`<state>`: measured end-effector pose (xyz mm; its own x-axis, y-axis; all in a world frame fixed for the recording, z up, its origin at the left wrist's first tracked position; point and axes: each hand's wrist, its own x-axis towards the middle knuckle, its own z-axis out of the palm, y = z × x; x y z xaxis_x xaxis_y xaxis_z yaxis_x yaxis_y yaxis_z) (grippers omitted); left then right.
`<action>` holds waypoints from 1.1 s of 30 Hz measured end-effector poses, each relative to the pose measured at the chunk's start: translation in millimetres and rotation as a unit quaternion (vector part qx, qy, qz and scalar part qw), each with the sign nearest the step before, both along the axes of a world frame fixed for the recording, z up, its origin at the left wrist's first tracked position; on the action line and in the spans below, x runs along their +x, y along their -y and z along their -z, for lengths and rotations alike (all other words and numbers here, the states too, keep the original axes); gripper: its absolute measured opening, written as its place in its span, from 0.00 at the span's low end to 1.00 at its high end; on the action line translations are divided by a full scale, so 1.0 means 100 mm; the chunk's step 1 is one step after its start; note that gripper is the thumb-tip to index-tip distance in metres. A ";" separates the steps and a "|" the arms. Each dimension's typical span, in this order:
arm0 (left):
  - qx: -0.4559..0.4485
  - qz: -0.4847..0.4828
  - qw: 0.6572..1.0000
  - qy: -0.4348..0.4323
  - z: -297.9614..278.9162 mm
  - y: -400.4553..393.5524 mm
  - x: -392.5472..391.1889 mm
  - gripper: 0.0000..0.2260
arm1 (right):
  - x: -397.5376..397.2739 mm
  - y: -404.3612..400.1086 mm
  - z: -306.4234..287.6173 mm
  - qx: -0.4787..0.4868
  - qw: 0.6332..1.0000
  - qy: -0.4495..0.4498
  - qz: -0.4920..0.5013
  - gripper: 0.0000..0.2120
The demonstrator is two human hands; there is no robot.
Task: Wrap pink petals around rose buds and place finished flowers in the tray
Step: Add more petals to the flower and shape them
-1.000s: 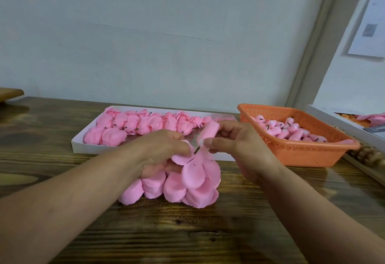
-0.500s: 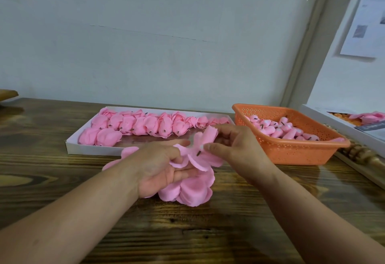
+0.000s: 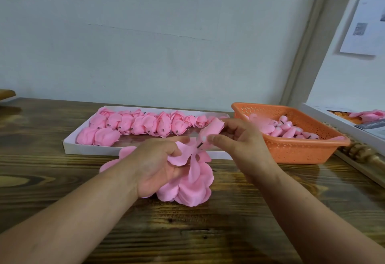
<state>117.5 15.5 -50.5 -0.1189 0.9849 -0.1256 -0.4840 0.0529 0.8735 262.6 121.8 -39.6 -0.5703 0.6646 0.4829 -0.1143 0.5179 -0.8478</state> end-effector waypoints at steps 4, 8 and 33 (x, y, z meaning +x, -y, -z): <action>0.010 0.025 0.999 0.025 0.03 0.01 0.00 0.25 | 0.00 0.00 0.00 0.021 1.000 0.015 -0.009 0.05; 0.007 0.021 0.999 0.026 0.06 0.00 -0.03 0.25 | 0.01 0.00 0.01 0.047 0.998 0.042 -0.015 0.05; 0.014 -0.153 0.982 0.112 0.07 -0.02 0.18 0.07 | -0.03 0.02 0.09 -0.032 0.999 -0.002 -0.014 0.02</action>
<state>135.7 17.5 -57.9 -0.3825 0.9106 -0.1568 -0.6541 -0.1470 0.7420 259.2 119.4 -48.4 -0.5873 0.6784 0.4415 -0.1308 0.4588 -0.8789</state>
